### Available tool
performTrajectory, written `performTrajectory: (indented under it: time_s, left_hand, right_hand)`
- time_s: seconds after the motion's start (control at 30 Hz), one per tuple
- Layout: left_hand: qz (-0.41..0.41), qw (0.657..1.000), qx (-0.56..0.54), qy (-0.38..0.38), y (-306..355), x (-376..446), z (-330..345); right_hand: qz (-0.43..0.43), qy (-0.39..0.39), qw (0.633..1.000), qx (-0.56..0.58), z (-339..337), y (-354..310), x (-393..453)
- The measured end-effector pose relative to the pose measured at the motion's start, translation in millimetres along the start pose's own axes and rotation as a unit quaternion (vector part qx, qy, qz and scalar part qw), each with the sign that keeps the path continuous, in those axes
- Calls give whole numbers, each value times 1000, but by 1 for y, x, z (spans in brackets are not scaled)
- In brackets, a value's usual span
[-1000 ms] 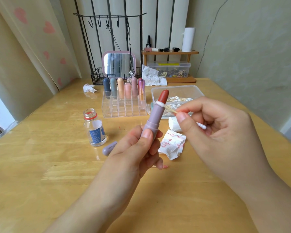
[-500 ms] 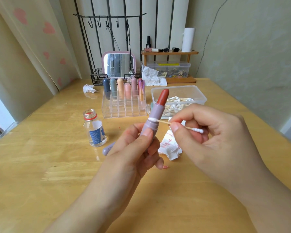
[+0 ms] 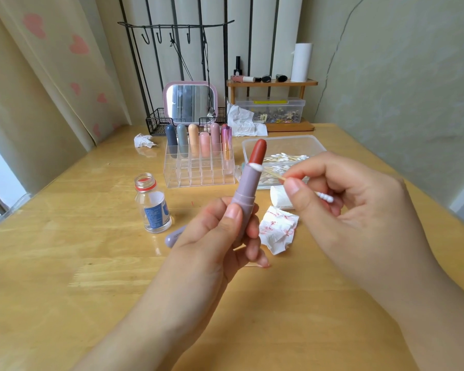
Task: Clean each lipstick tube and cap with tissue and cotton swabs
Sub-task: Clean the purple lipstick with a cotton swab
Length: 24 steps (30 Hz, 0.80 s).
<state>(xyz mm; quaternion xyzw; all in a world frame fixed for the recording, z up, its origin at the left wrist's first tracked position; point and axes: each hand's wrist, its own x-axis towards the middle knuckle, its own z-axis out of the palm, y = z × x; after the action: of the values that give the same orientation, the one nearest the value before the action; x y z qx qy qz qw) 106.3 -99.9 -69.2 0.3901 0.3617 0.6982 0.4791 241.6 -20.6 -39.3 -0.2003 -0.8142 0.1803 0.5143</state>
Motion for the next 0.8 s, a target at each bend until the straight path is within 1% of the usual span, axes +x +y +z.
performTrajectory:
  time_s: [0.2,0.37,0.53,0.6,0.7,0.8]
  left_hand:
    - [-5,1000,-8,10,0,1,1]
    - [-8,1000,-4,9,0,-1,0]
    - [-10,1000,-16,1,1,-2,1]
    - [-8,1000,-20,1,0,0,0]
    - [-4,1000,-3,-11,-2,1,-1]
    - [-12,1000,-7,-18,-4,2,-1]
  right_hand:
    - [-14,-21,1000,-2,1,-2,-1]
    - [1,8,1000,-5,1,1,1]
    - [-10,-41,999,1,2,-2,-2]
    - [-8,-35,999,6,2,-2,-1]
    - [1,-7,1000,11,0,1,0]
    - [-4,-32,999,21,1,-1,-1]
